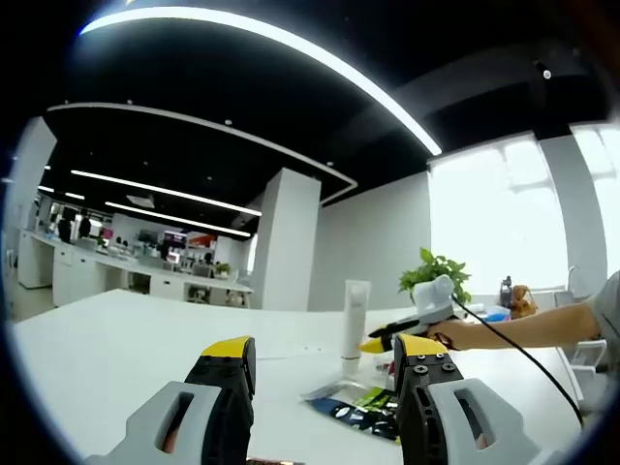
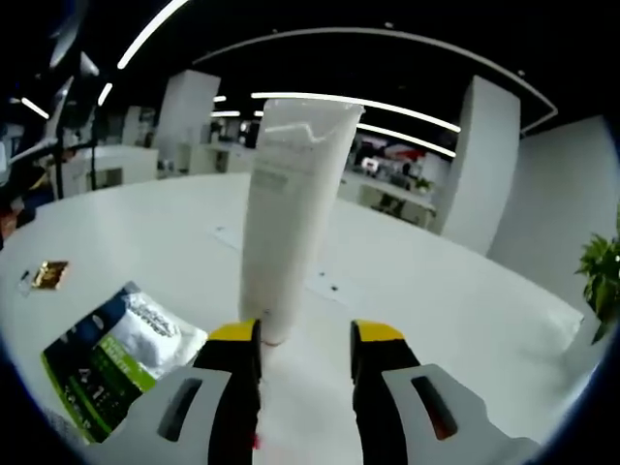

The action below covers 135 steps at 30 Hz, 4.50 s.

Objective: Arrange the skincare products in the storage area until every visible bottle or jar stands upright without overlapping.

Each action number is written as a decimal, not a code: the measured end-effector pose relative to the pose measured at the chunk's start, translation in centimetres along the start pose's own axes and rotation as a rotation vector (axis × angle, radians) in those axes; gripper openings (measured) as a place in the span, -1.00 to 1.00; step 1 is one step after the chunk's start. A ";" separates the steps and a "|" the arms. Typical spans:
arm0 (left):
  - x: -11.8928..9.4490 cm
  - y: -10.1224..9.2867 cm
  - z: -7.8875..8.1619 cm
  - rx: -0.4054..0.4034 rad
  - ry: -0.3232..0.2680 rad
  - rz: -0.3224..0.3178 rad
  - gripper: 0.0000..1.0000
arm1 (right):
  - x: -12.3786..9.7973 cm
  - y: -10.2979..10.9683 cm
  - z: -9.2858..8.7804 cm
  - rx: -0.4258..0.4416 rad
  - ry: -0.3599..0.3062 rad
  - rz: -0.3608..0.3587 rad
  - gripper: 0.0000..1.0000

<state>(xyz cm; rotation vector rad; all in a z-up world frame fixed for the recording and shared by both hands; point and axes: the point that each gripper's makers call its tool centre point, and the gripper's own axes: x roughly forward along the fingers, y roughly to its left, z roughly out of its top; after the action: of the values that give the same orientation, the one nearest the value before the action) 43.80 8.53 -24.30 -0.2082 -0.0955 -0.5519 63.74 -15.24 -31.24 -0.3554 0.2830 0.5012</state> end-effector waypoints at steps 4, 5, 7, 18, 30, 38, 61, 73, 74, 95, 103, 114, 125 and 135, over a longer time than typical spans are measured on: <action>0.0 0.0 -0.1 0.001 0.005 0.000 0.18 | -0.1 -0.7 0.0 0.011 0.001 -0.014 -0.31; 0.0 0.0 -0.2 0.001 0.006 0.000 0.18 | -0.2 -1.0 0.0 0.015 0.000 -0.022 -0.32; 0.0 0.0 -0.3 0.001 0.008 0.001 0.18 | -0.4 -1.2 0.0 0.036 -0.011 -0.023 -0.39; 0.3 0.1 -0.8 0.001 0.026 0.002 0.18 | -1.2 0.4 -0.5 0.129 0.032 0.085 -0.28; 0.2 0.6 -1.3 -0.014 0.043 0.021 0.18 | -1.5 4.1 -4.1 0.108 0.419 0.180 -0.09; 0.4 0.2 -2.3 0.009 0.079 0.016 0.18 | 0.2 4.6 -5.7 0.169 0.573 0.181 -0.19; 0.6 0.6 -3.3 0.012 0.114 0.023 0.19 | -0.7 4.4 -5.7 0.104 0.686 0.116 -0.45; 0.6 0.1 -3.4 0.019 0.113 0.012 0.19 | -2.0 3.4 -2.6 0.106 0.580 0.106 -0.46; 0.6 0.0 -3.4 0.023 0.114 0.011 0.19 | -2.1 3.4 -2.3 0.108 0.568 0.106 -0.46; 0.7 -0.9 -3.3 0.011 0.109 -0.021 0.19 | -4.9 0.2 4.9 0.180 0.274 0.058 -0.46; 0.7 -0.9 -3.5 0.018 0.115 -0.021 0.19 | -6.2 -0.8 5.5 0.241 0.148 0.026 -0.47; 1.0 -1.1 -4.0 0.022 0.133 -0.032 0.19 | -8.8 -0.3 5.5 0.229 0.017 -0.018 -0.46; 1.0 -1.1 -4.6 0.011 0.153 -0.035 0.20 | -10.1 -0.5 5.1 0.242 -0.082 -0.054 -0.45; 1.0 -1.4 -5.0 0.029 0.168 -0.039 0.20 | -10.5 0.4 3.7 0.161 -0.039 -0.054 -0.44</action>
<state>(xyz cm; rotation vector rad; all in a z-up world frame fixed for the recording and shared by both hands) 44.14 5.77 -28.76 -0.1317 0.0556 -0.6039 55.36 -17.78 -24.41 -0.1958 0.2736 0.4287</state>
